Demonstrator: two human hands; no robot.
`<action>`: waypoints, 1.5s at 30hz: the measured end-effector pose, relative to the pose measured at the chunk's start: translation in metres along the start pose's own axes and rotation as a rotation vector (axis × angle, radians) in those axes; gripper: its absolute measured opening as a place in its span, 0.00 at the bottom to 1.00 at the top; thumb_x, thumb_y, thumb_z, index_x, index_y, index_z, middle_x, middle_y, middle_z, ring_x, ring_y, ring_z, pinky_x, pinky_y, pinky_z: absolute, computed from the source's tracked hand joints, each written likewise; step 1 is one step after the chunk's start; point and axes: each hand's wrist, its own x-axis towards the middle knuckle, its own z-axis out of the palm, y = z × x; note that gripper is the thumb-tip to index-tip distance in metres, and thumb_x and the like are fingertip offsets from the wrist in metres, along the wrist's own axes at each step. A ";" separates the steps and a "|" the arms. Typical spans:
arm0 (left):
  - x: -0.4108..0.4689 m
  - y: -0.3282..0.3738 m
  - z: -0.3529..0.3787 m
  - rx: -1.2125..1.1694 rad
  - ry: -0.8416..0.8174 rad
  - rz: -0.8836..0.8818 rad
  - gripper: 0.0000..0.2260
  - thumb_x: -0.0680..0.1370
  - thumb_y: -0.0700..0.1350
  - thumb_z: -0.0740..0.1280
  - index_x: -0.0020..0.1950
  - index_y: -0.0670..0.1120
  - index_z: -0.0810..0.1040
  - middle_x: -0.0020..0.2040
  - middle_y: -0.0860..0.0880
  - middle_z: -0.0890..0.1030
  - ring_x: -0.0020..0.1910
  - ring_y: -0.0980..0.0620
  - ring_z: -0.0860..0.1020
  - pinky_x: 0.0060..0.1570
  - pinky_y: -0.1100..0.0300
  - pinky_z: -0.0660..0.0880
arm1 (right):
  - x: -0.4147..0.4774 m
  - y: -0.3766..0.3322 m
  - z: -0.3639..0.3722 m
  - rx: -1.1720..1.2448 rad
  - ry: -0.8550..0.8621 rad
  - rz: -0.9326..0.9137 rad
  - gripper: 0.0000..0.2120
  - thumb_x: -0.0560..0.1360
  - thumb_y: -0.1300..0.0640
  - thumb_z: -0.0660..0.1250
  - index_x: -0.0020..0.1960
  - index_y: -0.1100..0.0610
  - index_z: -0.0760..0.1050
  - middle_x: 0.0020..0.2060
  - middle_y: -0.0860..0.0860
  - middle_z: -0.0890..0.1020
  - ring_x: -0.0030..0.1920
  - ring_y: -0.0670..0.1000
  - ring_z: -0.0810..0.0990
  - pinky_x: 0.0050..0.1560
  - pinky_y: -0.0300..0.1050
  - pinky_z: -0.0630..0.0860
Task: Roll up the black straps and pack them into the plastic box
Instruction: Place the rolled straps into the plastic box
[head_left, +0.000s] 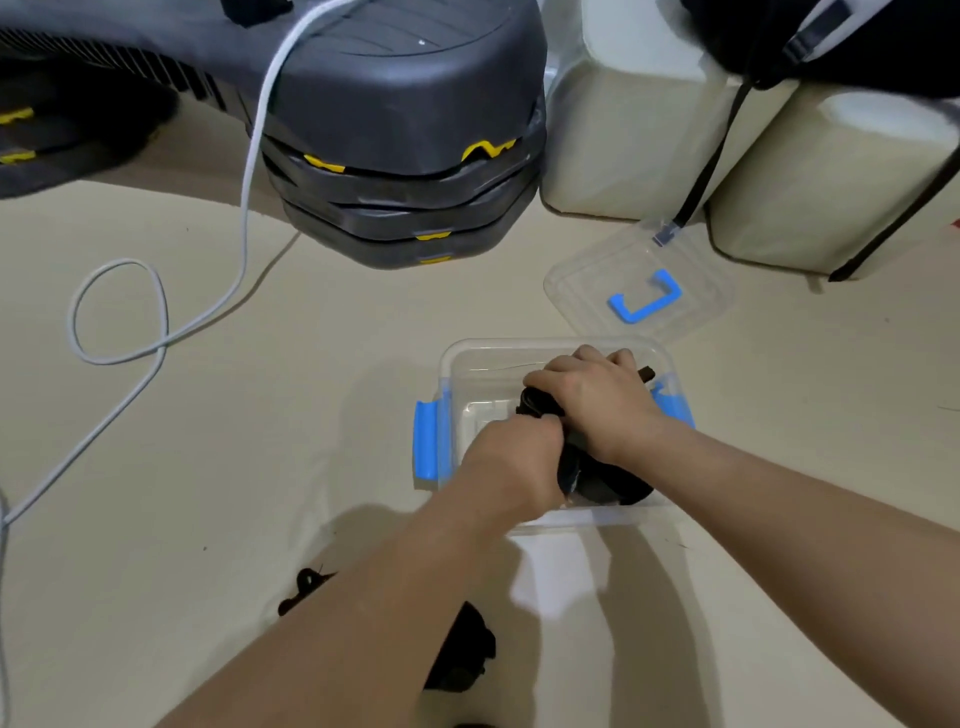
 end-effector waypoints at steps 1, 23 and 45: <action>0.003 0.000 0.003 -0.010 -0.019 0.001 0.14 0.77 0.46 0.69 0.60 0.43 0.73 0.53 0.45 0.79 0.50 0.45 0.78 0.43 0.56 0.70 | -0.001 0.002 0.002 -0.006 -0.006 -0.016 0.22 0.73 0.56 0.68 0.65 0.44 0.72 0.56 0.45 0.77 0.58 0.53 0.70 0.48 0.49 0.56; 0.012 -0.018 0.019 -0.753 -0.070 -0.281 0.42 0.71 0.38 0.75 0.76 0.54 0.53 0.49 0.45 0.78 0.51 0.43 0.82 0.51 0.45 0.82 | -0.061 0.009 -0.022 0.415 0.171 0.207 0.21 0.80 0.50 0.61 0.73 0.45 0.69 0.68 0.43 0.74 0.71 0.49 0.66 0.64 0.54 0.61; -0.150 -0.119 0.059 -0.129 -0.051 -0.364 0.40 0.67 0.48 0.75 0.76 0.56 0.62 0.72 0.48 0.63 0.66 0.41 0.73 0.63 0.53 0.73 | -0.109 -0.151 0.074 0.514 -0.232 -0.171 0.30 0.71 0.46 0.70 0.69 0.45 0.63 0.60 0.43 0.74 0.60 0.49 0.74 0.55 0.48 0.71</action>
